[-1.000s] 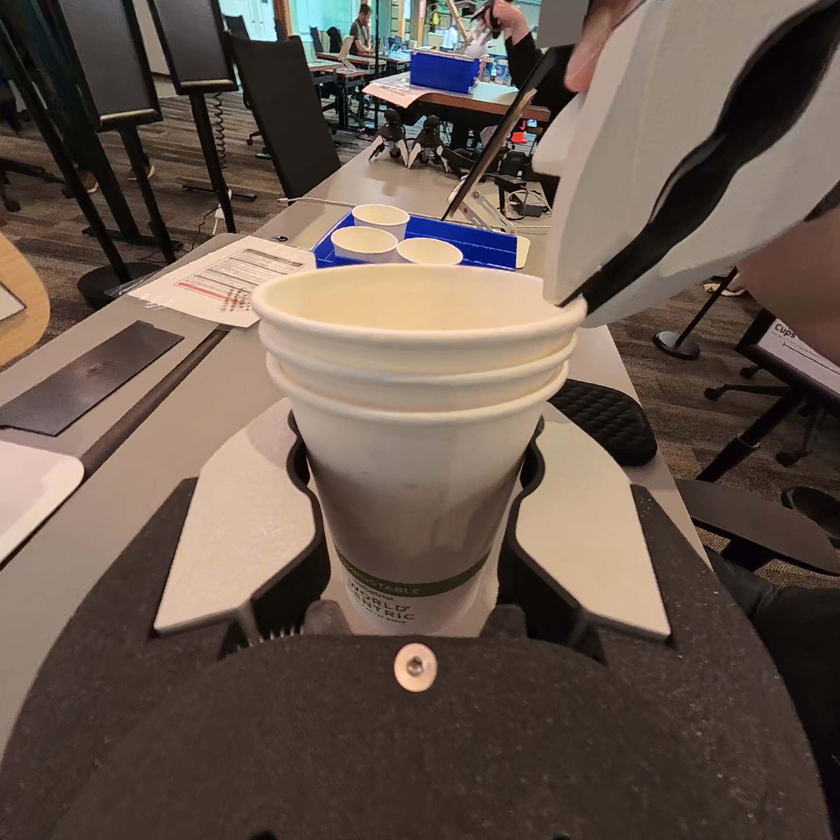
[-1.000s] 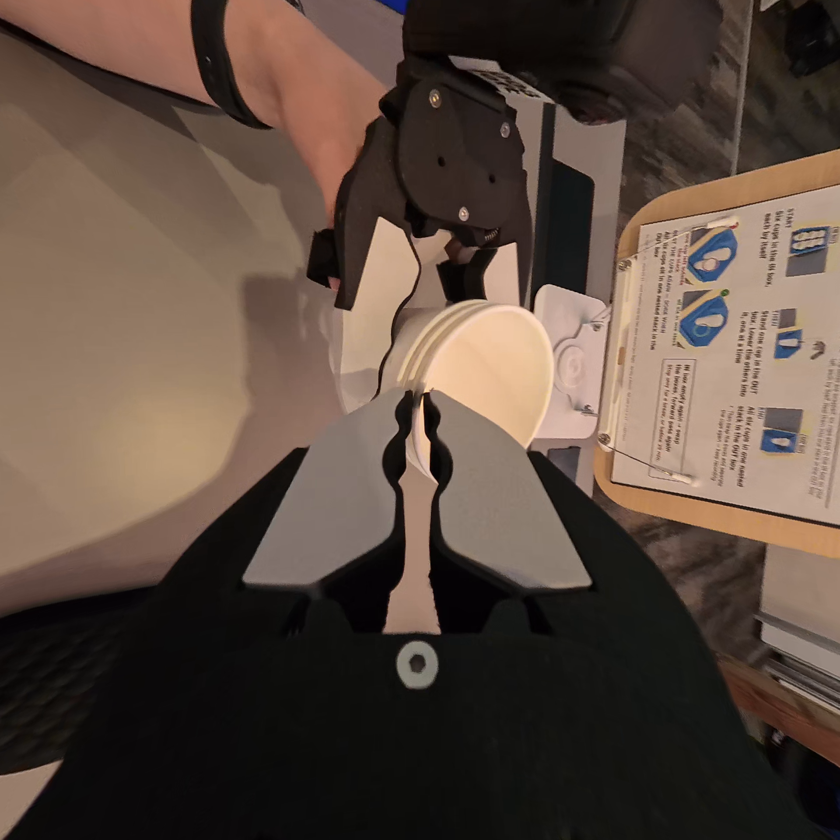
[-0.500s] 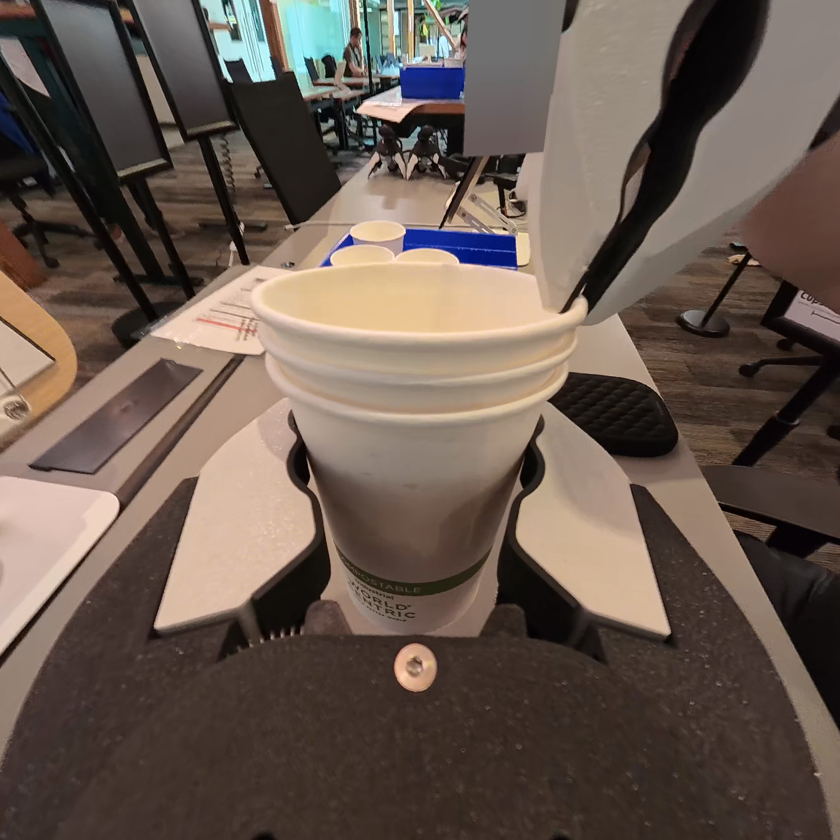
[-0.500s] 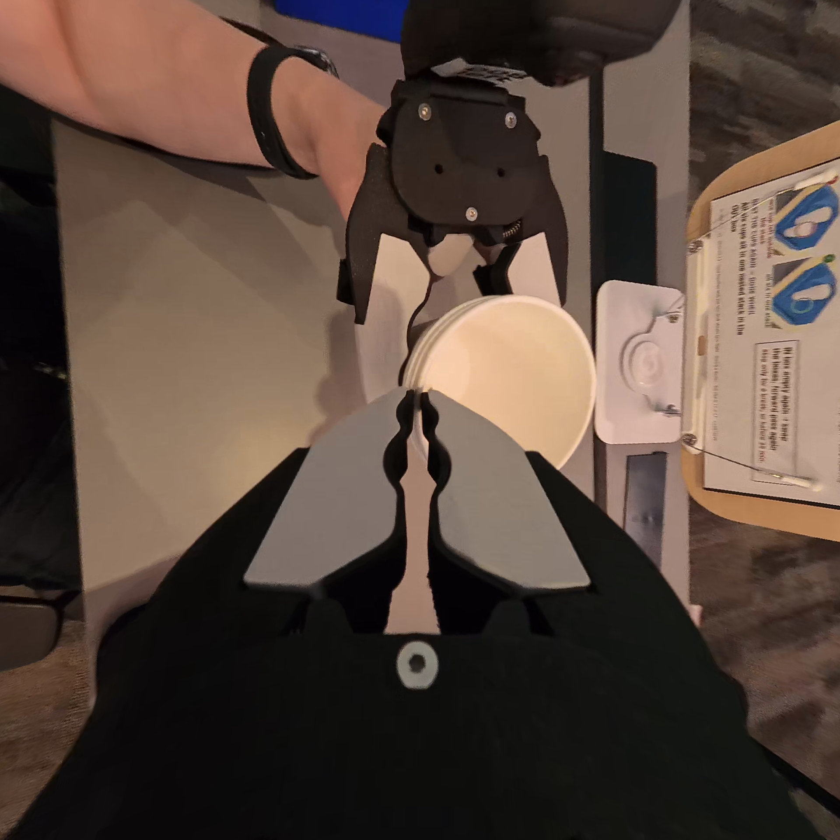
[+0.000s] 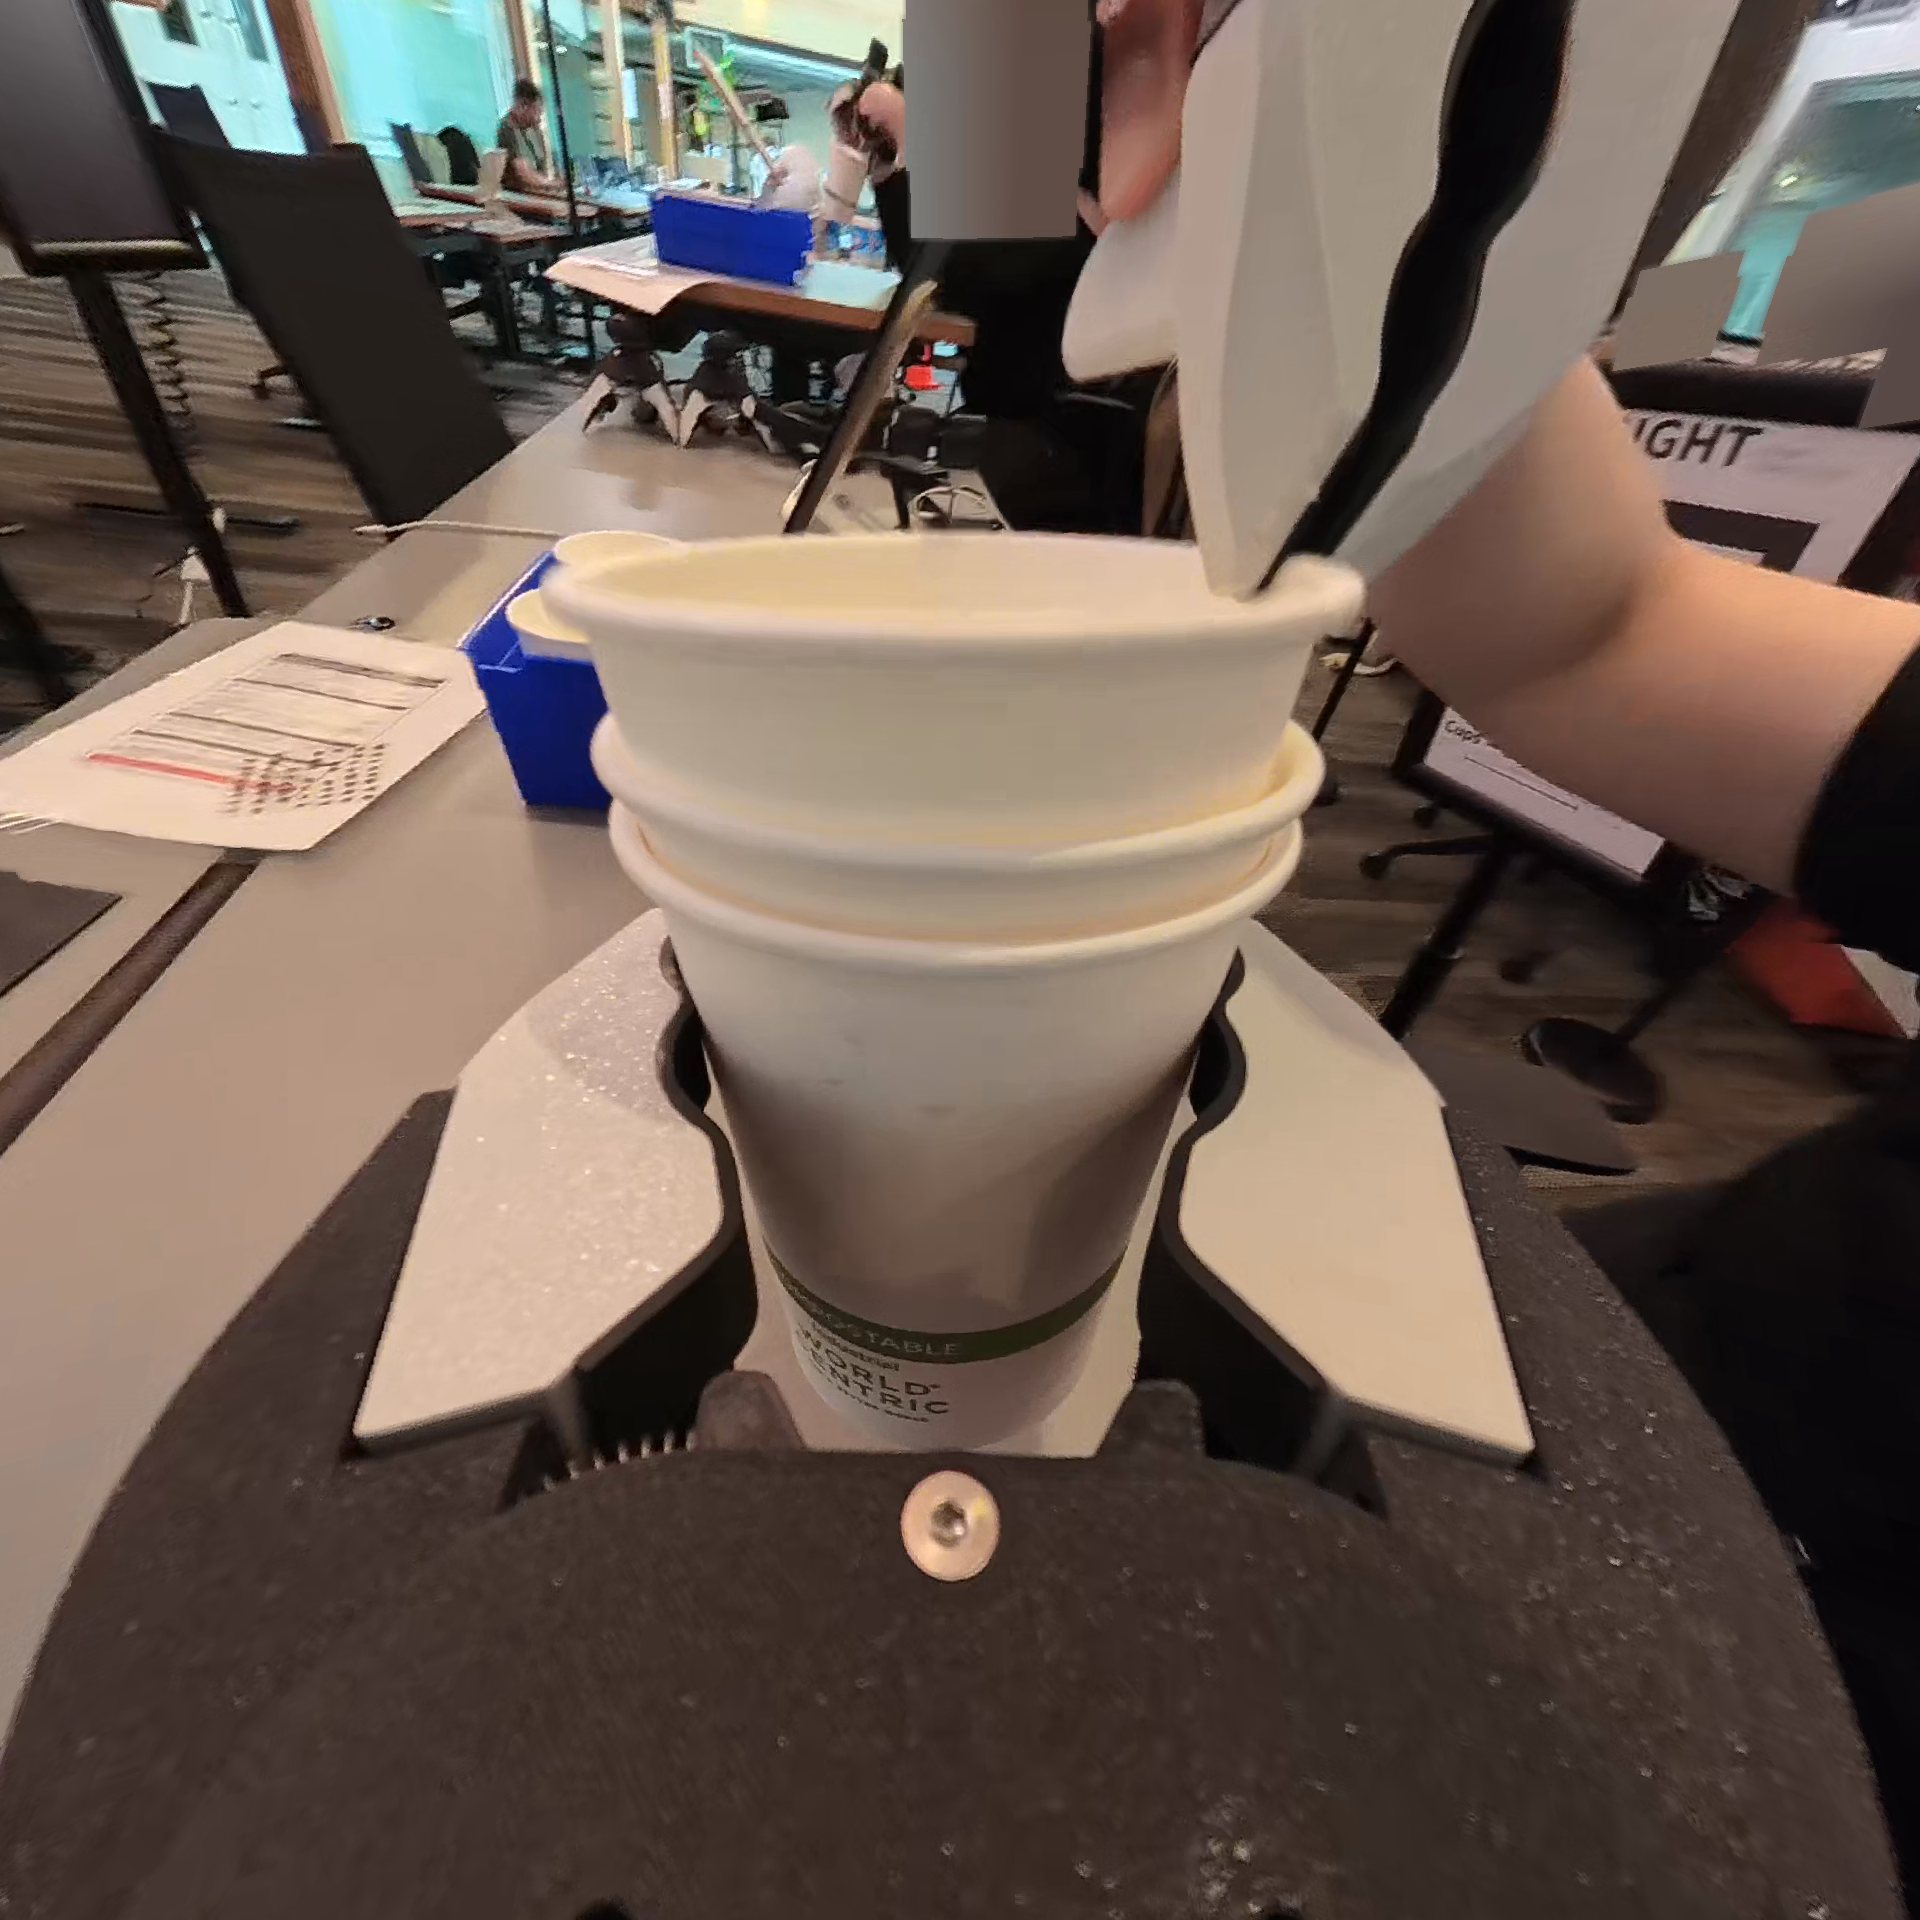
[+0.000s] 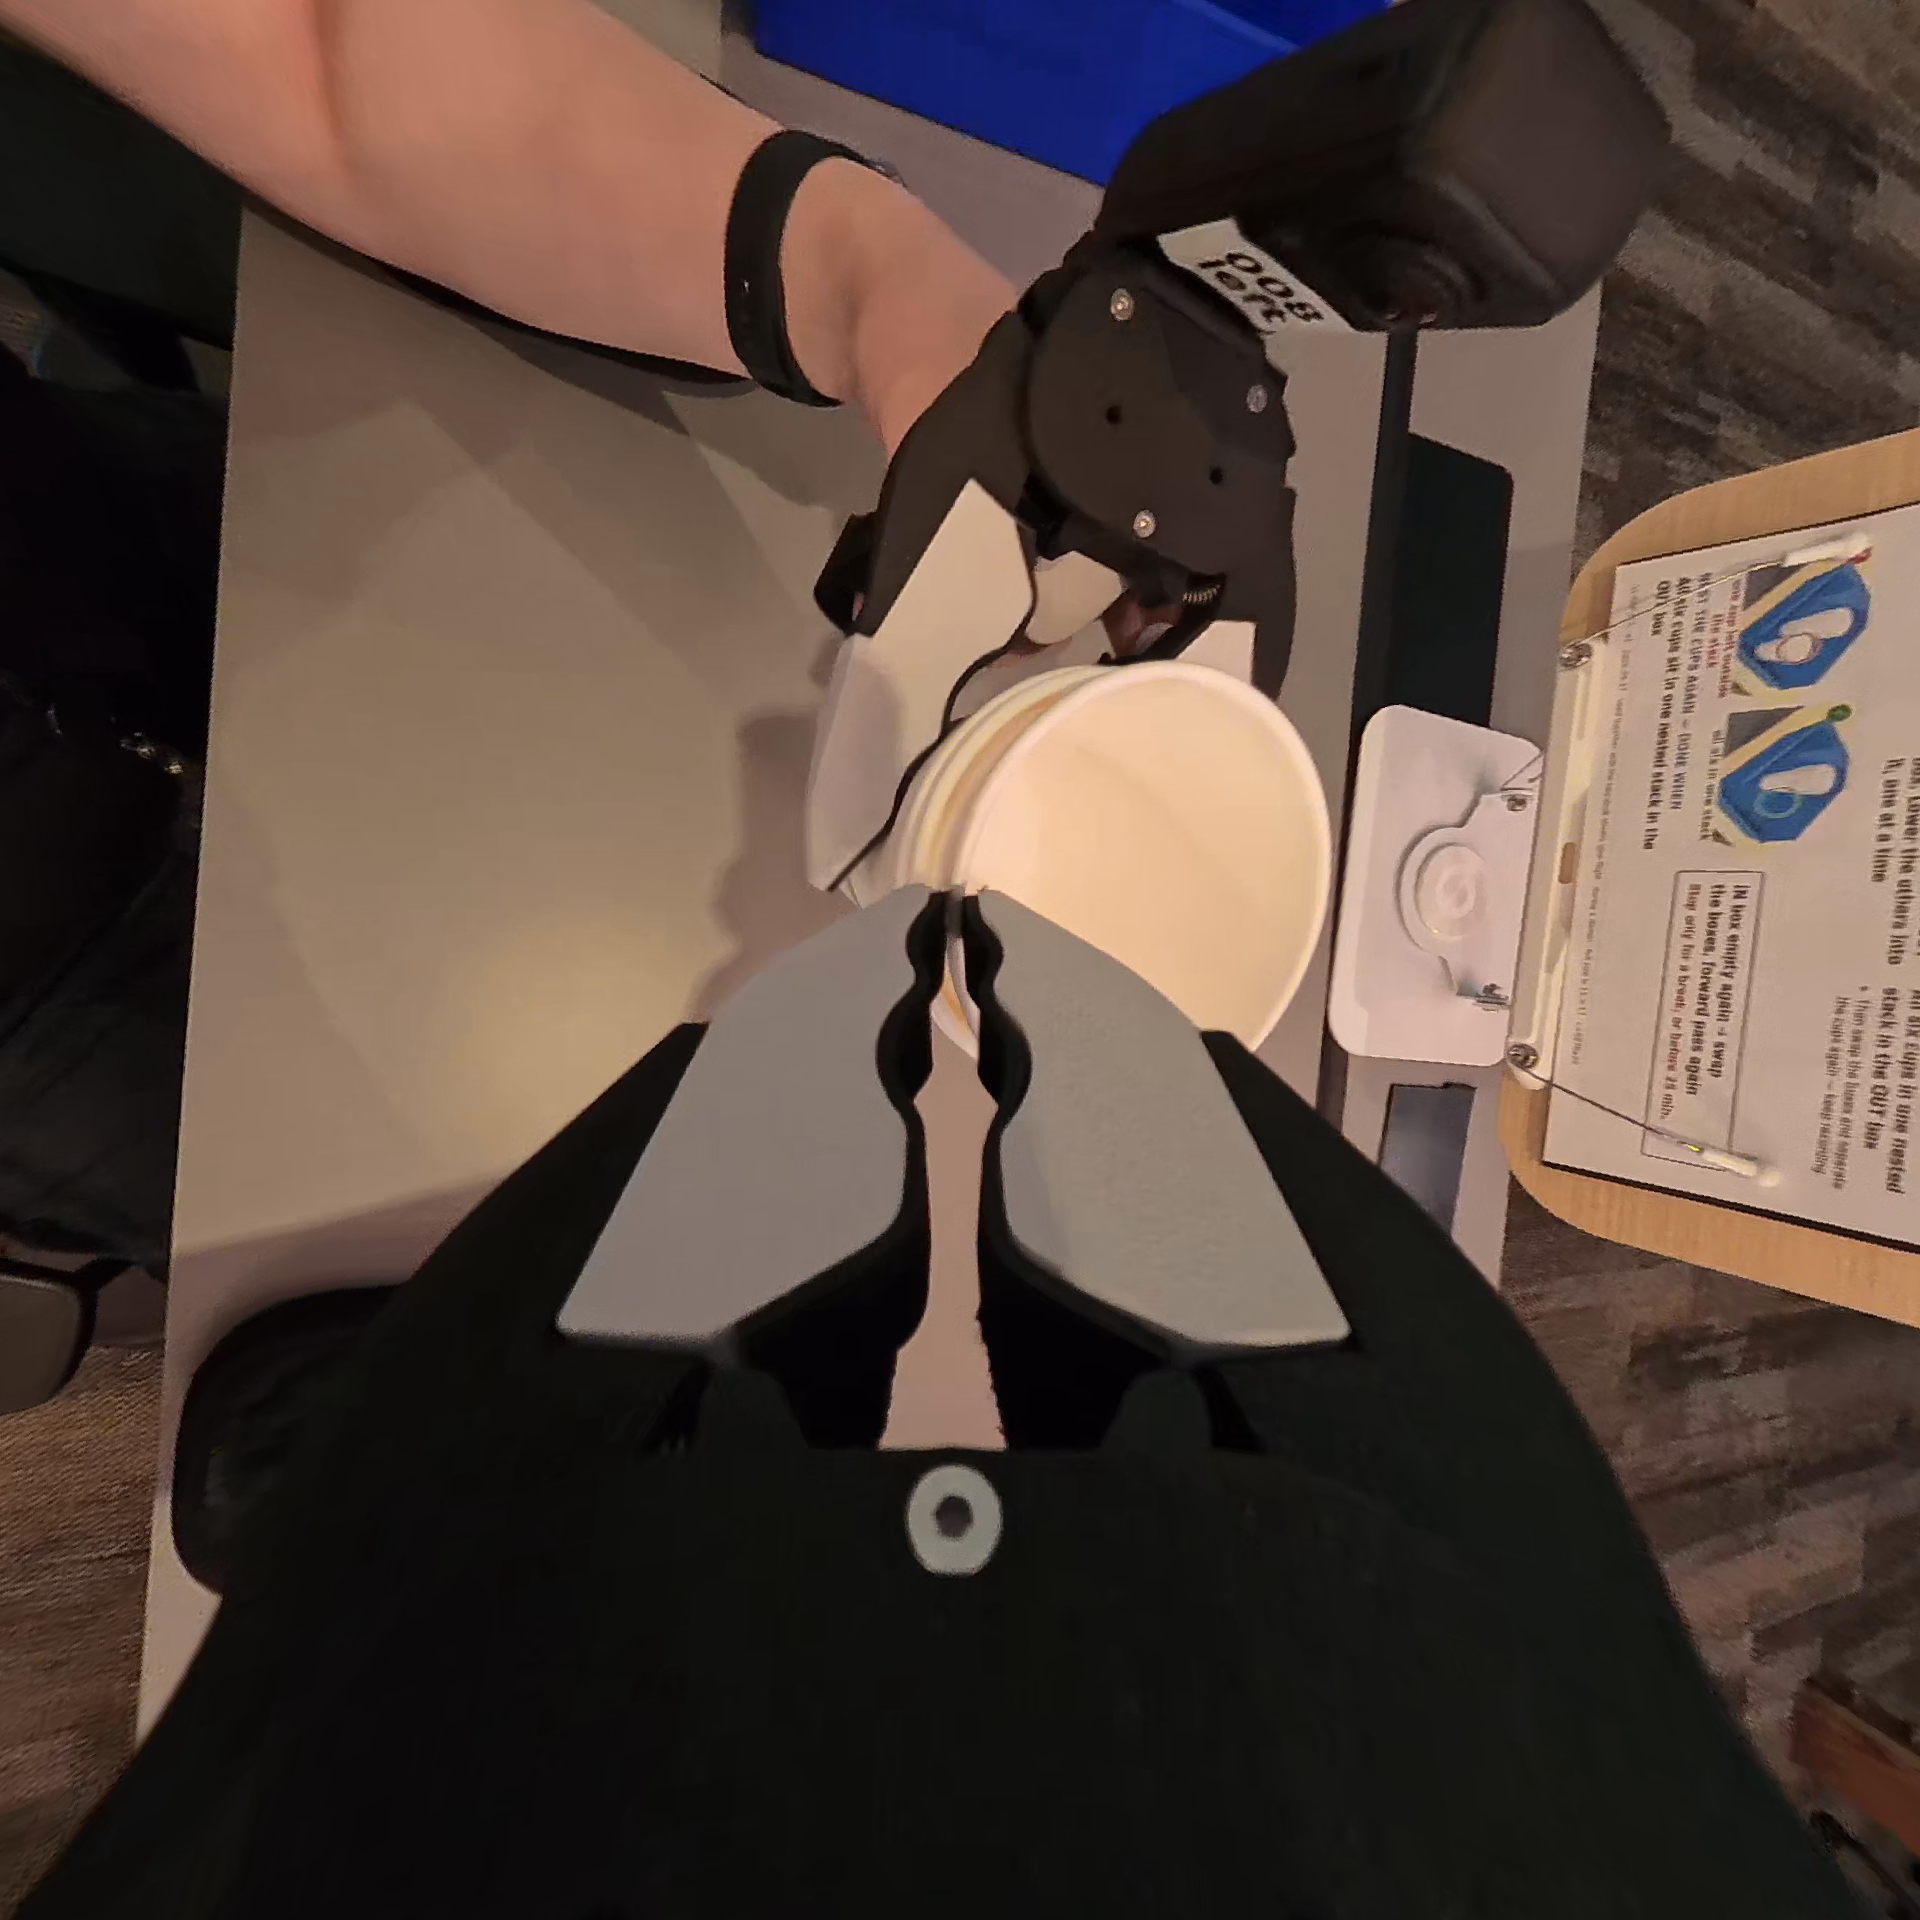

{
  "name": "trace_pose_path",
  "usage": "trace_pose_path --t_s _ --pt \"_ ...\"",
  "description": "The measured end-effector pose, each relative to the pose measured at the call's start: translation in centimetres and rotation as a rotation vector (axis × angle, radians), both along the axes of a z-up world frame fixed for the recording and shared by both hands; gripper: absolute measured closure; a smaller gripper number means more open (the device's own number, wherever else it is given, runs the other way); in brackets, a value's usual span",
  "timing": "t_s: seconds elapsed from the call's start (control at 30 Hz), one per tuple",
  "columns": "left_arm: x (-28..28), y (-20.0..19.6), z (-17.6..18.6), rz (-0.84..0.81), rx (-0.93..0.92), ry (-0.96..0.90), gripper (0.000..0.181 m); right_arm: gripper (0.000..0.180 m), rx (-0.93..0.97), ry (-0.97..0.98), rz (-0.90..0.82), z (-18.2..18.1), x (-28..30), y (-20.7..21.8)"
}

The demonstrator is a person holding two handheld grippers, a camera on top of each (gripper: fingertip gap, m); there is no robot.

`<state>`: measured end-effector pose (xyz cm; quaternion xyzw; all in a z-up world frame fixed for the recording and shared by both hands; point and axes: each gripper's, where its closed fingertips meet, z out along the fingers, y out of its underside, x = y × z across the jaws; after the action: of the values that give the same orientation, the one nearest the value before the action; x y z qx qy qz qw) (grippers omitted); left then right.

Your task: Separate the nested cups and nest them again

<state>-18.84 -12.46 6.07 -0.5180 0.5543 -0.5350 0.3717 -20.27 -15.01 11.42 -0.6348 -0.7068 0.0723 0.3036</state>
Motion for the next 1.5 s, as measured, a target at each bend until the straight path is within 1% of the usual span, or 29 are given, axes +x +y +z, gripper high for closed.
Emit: trace_pose_path --t_s 0.33,0.43,0.57,0.67,0.73,0.8,0.87,0.93,1.0,1.07,1.17,1.27,1.5 --pt "0.6 0.9 -1.9 0.047 0.028 0.074 0.088 0.177 0.039 0.016 -0.046 2.7 1.9 0.2" --pt "0.7 1.3 -2.6 0.055 0.022 0.095 0.088 0.177 0.072 0.027 -0.078 4.5 3.0 0.3" --pt "0.7 2.0 -3.4 0.079 0.021 0.123 0.088 0.177 0.137 0.02 -0.149 8.0 5.6 0.0" --pt "0.3 2.5 -3.1 0.097 0.026 0.118 0.088 0.177 0.19 -0.016 -0.3 10.5 10.6 0.1" --pt "0.0 2.7 -2.8 0.112 0.035 0.112 0.088 0.177 0.22 -0.044 -0.465 11.6 16.1 0.5" --pt "-0.2 2.8 -2.5 0.12 0.048 0.108 0.088 0.177 0.217 -0.03 -0.666 11.9 22.6 0.9" --pt "-0.2 2.7 -2.3 0.127 0.057 0.105 0.088 0.177 0.199 -0.025 -0.889 10.9 29.7 1.3" --pt "-0.1 2.6 -2.2 0.131 0.071 0.112 0.088 0.177 0.174 -0.035 -1.062 8.7 35.7 1.4" --pt "0.0 2.6 -2.3 0.138 0.086 0.12 0.088 0.177 0.129 -0.036 -1.173 5.7 39.7 1.4" --pt "0.0 2.6 -2.3 0.144 0.092 0.126 0.088 0.177 0.062 -0.033 -1.24 2.2 42.3 1.5" --pt "0.1 2.5 -2.4 0.147 0.101 0.132 0.088 0.177 -0.02 -0.037 -1.311 -2.5 44.7 2.0" --pt "0.1 2.6 -2.5 0.155 0.109 0.139 0.088 0.177 -0.071 -0.058 -1.351 -6.3 46.1 2.5" --pt "0.1 2.8 -2.8 0.161 0.118 0.151 0.088 0.177 -0.154 -0.105 -1.373 -12.3 46.9 3.7"
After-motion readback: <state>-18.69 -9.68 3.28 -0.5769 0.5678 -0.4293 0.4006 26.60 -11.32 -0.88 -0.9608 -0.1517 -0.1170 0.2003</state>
